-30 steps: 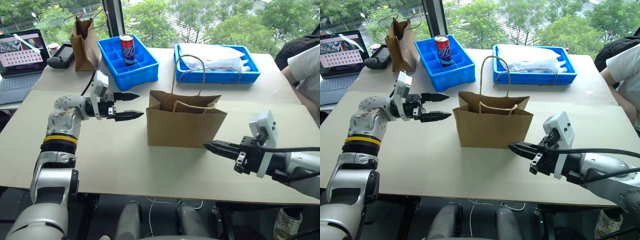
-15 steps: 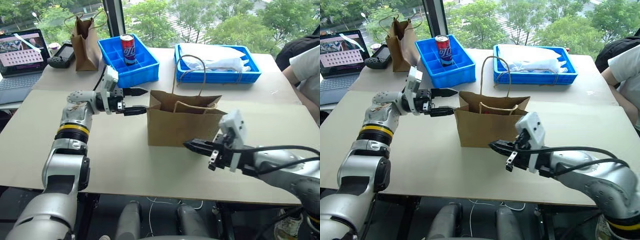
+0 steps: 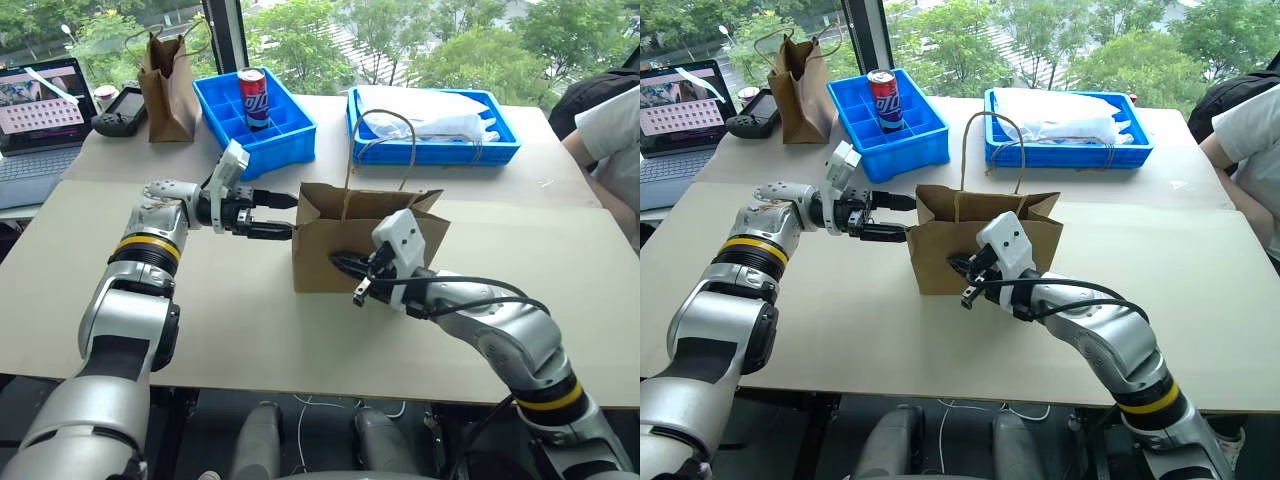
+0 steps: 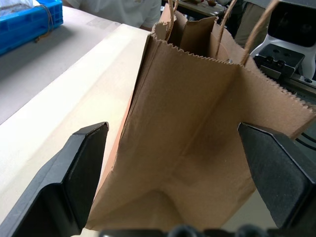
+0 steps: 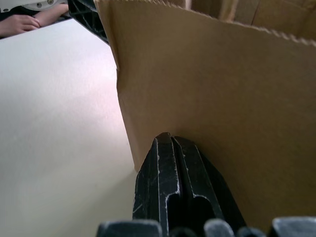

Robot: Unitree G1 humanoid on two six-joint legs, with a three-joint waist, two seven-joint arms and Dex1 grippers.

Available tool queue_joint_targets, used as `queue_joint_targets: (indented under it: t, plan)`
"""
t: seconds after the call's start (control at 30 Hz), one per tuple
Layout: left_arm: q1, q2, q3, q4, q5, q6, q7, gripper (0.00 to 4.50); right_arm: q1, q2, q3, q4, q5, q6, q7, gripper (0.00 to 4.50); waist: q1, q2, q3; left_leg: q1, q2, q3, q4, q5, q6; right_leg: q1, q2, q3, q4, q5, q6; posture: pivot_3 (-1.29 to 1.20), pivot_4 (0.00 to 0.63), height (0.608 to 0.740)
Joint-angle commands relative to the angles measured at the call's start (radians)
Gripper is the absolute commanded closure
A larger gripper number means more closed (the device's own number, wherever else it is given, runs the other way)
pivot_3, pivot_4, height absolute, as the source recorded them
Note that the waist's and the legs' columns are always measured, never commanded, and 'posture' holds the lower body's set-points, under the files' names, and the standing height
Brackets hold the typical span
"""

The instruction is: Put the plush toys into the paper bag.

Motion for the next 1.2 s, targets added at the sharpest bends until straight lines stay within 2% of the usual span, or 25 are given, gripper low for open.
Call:
queue_joint_targets:
  t: [0.03, 0.3, 0.67, 0.97, 1.07, 1.17, 1.2]
  plan:
    - [-0.029, 0.042, -0.033, -0.050, -0.068, 0.036, -0.009, 0.00, -0.016, 0.033, -0.035, 0.015, -0.047, -0.059, 0.035, 4.44, 0.000, 0.000, 0.000, 0.000, 0.000, 0.000, 0.000, 0.000, 0.000, 0.000, 0.000, 0.000, 0.000, 0.000, 0.000, 0.00, 0.150, 0.689]
    - [-0.023, 0.092, -0.102, -0.098, -0.142, 0.079, -0.009, 0.00, -0.012, 0.068, -0.063, 0.043, -0.095, -0.066, 0.085, 4.44, 0.000, 0.000, 0.000, 0.000, 0.000, 0.000, 0.000, 0.000, 0.000, 0.000, 0.000, 0.000, 0.000, 0.000, 0.000, 0.00, 0.150, 0.689]
    - [0.005, 0.106, -0.151, -0.169, -0.202, 0.097, -0.009, 0.00, -0.052, 0.121, -0.062, 0.105, -0.166, -0.085, 0.143, 4.44, -0.001, 0.000, 0.000, 0.000, 0.000, 0.000, 0.000, 0.000, 0.000, 0.000, 0.000, 0.000, 0.001, 0.000, 0.000, 0.00, 0.150, 0.689]
    - [0.011, 0.008, -0.086, -0.104, -0.109, 0.012, -0.009, 0.00, -0.073, 0.175, -0.062, 0.110, -0.198, -0.073, 0.153, 4.44, 0.003, 0.000, 0.000, 0.000, 0.000, 0.000, 0.000, 0.000, 0.000, 0.000, 0.000, -0.001, 0.001, 0.000, 0.000, 0.00, 0.150, 0.689]
    - [0.008, -0.019, -0.043, -0.070, -0.066, -0.016, -0.004, 0.70, -0.059, 0.180, -0.066, 0.099, -0.205, -0.065, 0.150, 4.50, 0.002, 0.000, 0.000, 0.000, 0.000, 0.000, 0.000, 0.000, 0.000, 0.000, 0.000, -0.001, 0.001, 0.000, 0.000, 0.00, 0.150, 0.689]
    - [0.005, -0.040, 0.002, -0.045, -0.035, -0.048, 0.013, 1.92, -0.044, 0.179, -0.070, 0.086, -0.208, -0.057, 0.147, 4.50, 0.002, 0.000, 0.000, 0.000, 0.000, 0.000, 0.000, 0.000, 0.000, -0.001, 0.000, -0.001, 0.002, 0.000, 0.000, 0.00, 0.150, 0.689]
    - [0.004, -0.046, 0.013, -0.038, -0.025, -0.057, 0.013, 2.15, -0.040, 0.178, -0.071, 0.081, -0.208, -0.054, 0.145, 4.50, 0.002, 0.000, 0.000, 0.000, 0.000, 0.000, 0.000, 0.000, 0.000, -0.001, 0.000, -0.001, 0.002, 0.000, 0.000, 0.00, 0.150, 0.689]
